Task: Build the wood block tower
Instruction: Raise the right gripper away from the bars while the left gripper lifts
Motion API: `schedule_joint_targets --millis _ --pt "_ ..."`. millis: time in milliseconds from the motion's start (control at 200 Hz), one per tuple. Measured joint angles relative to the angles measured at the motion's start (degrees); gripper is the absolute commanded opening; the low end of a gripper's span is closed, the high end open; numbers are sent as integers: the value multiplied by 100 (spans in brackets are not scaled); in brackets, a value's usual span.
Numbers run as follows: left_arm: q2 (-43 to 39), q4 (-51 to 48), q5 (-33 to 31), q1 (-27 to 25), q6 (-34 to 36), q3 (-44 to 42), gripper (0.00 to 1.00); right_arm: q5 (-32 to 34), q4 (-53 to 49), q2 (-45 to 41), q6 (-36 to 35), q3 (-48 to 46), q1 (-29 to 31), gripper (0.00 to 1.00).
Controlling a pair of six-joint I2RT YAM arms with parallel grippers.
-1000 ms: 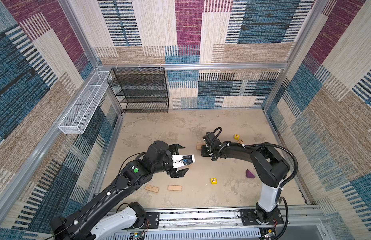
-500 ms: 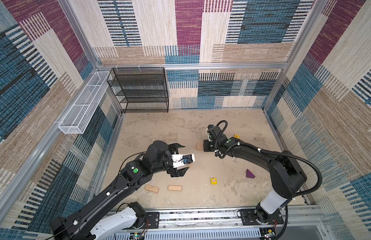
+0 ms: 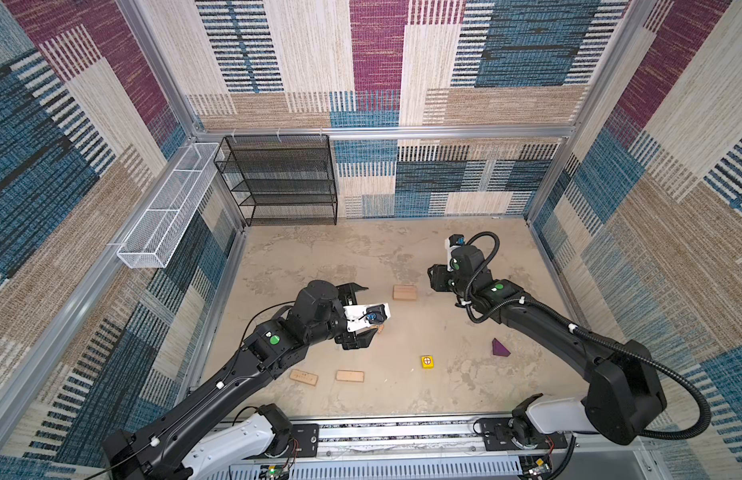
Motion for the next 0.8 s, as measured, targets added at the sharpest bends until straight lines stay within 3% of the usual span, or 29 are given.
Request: schedule_joint_targets --millis 85,431,571,721,796 --pt "9 72 -103 0 -24 0 99 -179 83 -83 107 -87 -160 99" --pt "83 170 -629 4 -216 111 99 -850 90 -389 575 -455 -772 100" --pt "129 186 -833 26 -299 184 99 -850 125 -542 608 -549 -824 88" --pt "210 195 -879 92 -424 291 99 -835 127 -748 608 -691 -859 65" --pt "267 208 -997 103 -485 343 99 -793 129 -901 625 -831 -874 61"
